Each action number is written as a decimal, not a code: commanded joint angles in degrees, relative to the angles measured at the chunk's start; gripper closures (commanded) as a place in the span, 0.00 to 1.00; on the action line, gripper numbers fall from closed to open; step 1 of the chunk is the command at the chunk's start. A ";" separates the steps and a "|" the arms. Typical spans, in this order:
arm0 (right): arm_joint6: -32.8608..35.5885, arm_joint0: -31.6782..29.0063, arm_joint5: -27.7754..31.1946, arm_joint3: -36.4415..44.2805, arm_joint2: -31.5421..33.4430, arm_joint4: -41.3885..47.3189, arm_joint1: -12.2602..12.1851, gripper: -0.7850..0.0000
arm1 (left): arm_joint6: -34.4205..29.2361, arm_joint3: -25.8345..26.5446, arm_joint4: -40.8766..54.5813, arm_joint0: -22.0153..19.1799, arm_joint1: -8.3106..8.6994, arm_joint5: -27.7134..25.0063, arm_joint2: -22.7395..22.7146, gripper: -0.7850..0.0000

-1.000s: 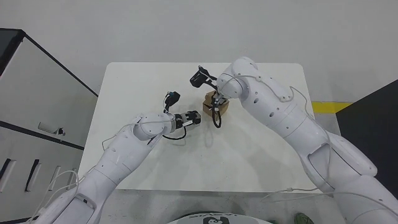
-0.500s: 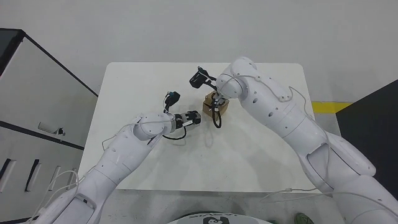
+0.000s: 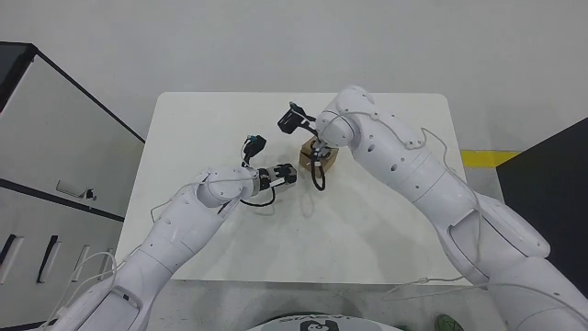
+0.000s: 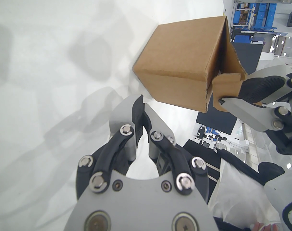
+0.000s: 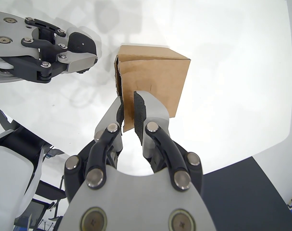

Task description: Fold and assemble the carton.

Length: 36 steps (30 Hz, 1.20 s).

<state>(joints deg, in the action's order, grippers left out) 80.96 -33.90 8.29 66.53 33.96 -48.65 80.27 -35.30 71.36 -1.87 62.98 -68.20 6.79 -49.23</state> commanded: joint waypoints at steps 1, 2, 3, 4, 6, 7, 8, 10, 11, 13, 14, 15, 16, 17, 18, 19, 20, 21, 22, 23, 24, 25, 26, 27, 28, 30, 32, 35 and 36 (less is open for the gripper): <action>-0.11 0.06 0.07 -0.40 -0.12 0.09 0.16 0.92 | 0.00 0.00 0.00 0.00 0.00 0.00 0.00 1.00; -0.18 0.11 0.09 -0.59 -0.18 0.11 0.25 0.93 | 0.00 0.00 0.00 0.00 0.00 0.00 0.00 1.00; -0.21 0.15 0.18 -0.78 -0.28 0.02 0.33 0.93 | 0.00 0.00 0.00 0.00 0.00 0.00 0.00 1.00; -0.22 0.18 0.14 -1.00 -0.35 0.03 0.42 0.93 | 0.00 0.00 0.00 0.00 0.00 0.00 0.00 1.00; -0.36 0.24 0.15 -1.42 -0.45 0.08 0.60 0.93 | 0.00 0.00 0.00 0.00 0.00 0.00 0.00 1.00; -0.42 0.29 0.18 -1.62 -0.49 0.10 0.68 0.93 | 0.00 0.00 0.00 0.00 0.00 0.00 0.00 1.00; -0.42 0.33 0.19 -1.83 -0.51 0.19 0.77 0.93 | 0.00 0.00 0.00 0.00 0.00 0.00 0.00 1.00; -0.54 0.44 0.20 -2.18 -0.53 0.25 0.92 0.93 | 0.00 0.00 0.00 0.00 0.00 0.00 0.00 1.00; -0.60 0.46 0.20 -2.35 -0.49 0.45 0.99 0.93 | 0.00 0.00 0.00 0.00 0.00 0.00 0.00 1.00; -0.66 0.54 0.26 -2.68 -0.45 0.61 1.12 0.93 | 0.00 0.00 0.00 0.00 0.00 0.00 0.00 1.00; -0.66 0.57 0.33 -2.85 -0.43 0.74 1.19 0.93 | 0.00 0.00 0.00 0.00 0.00 0.00 0.00 1.00; -0.62 0.62 0.44 -3.03 -0.43 0.79 1.25 0.93 | 0.00 0.00 0.00 0.00 0.00 0.00 0.00 1.00; -0.62 0.66 0.55 -3.22 -0.46 0.80 1.31 0.93 | 0.00 0.00 0.00 0.00 0.00 0.00 0.00 1.00; -0.66 0.69 0.66 -3.39 -0.43 0.95 1.37 0.93 | 0.00 0.00 0.00 0.00 0.00 0.00 0.00 1.00; -0.62 0.72 0.72 -3.57 -0.41 1.06 1.43 0.92 | 0.00 0.00 0.00 0.00 0.00 0.00 0.00 1.00; -0.74 0.77 0.78 -3.69 -0.36 1.17 1.49 0.92 | 0.00 0.00 0.00 0.00 0.00 0.00 0.00 1.00; -0.91 0.81 0.84 -3.83 -0.28 1.26 1.53 0.91 | 0.00 0.00 0.00 0.00 0.00 0.00 0.00 1.00; -1.02 0.85 0.94 -3.95 -0.19 1.38 1.57 0.91 | 0.00 0.00 0.00 0.00 0.00 0.00 0.00 1.00; -1.08 0.91 0.94 -4.08 -0.10 1.44 1.60 0.91 | 0.00 0.00 0.00 0.00 0.00 0.00 0.00 1.00; -1.12 0.96 0.98 -4.17 -0.03 1.51 1.64 0.91 | 0.00 0.00 0.00 0.00 0.00 0.00 0.00 1.00; -1.20 0.99 1.00 -4.28 0.05 1.61 1.68 0.91 | 0.00 0.00 0.00 0.00 0.00 0.00 0.00 1.00; -1.22 1.03 1.06 -4.39 0.09 1.61 1.71 0.91 | 0.00 0.00 0.00 0.00 0.00 0.00 0.00 1.00; -1.24 1.07 1.12 -4.50 0.11 1.60 1.75 0.91 | 0.00 0.00 0.00 0.00 0.00 0.00 0.00 1.00; -1.18 1.10 1.11 -4.67 0.13 1.60 1.79 0.91 | 0.00 0.00 0.00 0.00 0.00 0.00 0.00 1.00; -1.19 1.15 1.14 -4.78 0.13 1.58 1.84 0.90 | 0.00 0.00 0.00 0.00 0.00 0.00 0.00 1.00; -1.18 1.21 1.20 -5.05 0.15 1.65 1.93 0.90 | 0.00 0.00 0.00 0.00 0.00 0.00 0.00 1.00; -1.22 1.31 1.25 -5.29 0.18 1.68 2.03 0.88 | 0.00 0.00 0.00 0.00 0.00 0.00 0.00 1.00; -1.42 1.42 1.36 -5.64 0.30 1.83 2.16 0.87 | 0.00 0.00 0.00 0.00 0.00 0.00 0.00 1.00; -1.46 1.46 1.38 -5.75 0.32 1.84 2.20 0.87 | 0.00 0.00 0.00 0.00 0.00 0.00 0.00 1.00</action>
<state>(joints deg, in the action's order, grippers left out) 79.53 -32.47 9.67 60.87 34.26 -46.81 82.44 -35.30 71.36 -1.87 62.98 -68.20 6.79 -49.23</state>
